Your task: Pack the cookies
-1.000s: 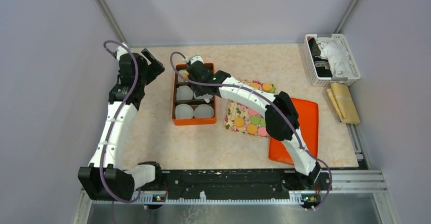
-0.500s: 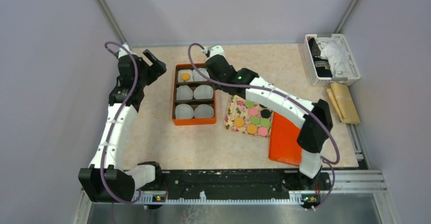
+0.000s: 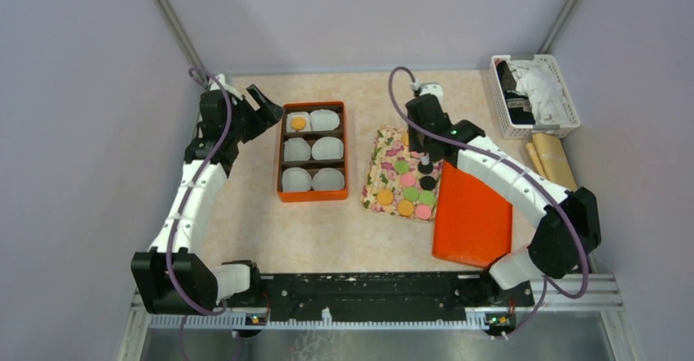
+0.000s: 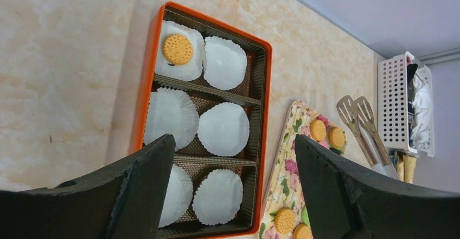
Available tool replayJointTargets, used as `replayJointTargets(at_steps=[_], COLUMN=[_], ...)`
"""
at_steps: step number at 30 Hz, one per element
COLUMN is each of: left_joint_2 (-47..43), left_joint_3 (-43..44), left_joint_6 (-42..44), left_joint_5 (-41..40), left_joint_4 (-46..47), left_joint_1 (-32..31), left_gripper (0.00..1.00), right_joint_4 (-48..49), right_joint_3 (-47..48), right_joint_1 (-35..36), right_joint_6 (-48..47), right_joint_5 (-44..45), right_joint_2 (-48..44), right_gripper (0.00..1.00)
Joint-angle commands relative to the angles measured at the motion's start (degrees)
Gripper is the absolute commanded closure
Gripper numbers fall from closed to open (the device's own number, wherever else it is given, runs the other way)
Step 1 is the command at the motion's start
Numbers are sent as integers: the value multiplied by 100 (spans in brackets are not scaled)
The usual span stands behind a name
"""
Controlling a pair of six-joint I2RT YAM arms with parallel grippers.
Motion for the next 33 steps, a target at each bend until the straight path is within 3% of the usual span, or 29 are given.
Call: replayJointTargets(at_steps=[1, 15, 22, 33], left_joint_2=[51, 446, 736, 949], left_joint_3=[-24, -134, -38, 6], left_joint_6=[-41, -149, -208, -211], left_joint_5=[315, 513, 700, 556], left_joint_4=[411, 700, 731, 787], left_joint_1=[23, -6, -58, -145], left_gripper=[13, 14, 15, 15], right_joint_4=[617, 947, 161, -1447], right_joint_3=[-307, 961, 1802, 2805], right_joint_1=[-863, -2850, -3627, -3823], right_joint_6=[169, -93, -459, -1626], right_joint_5=[-496, -1629, -2400, -2275], right_joint_2=[-333, 1896, 2953, 3982], right_gripper=[65, 66, 66, 66])
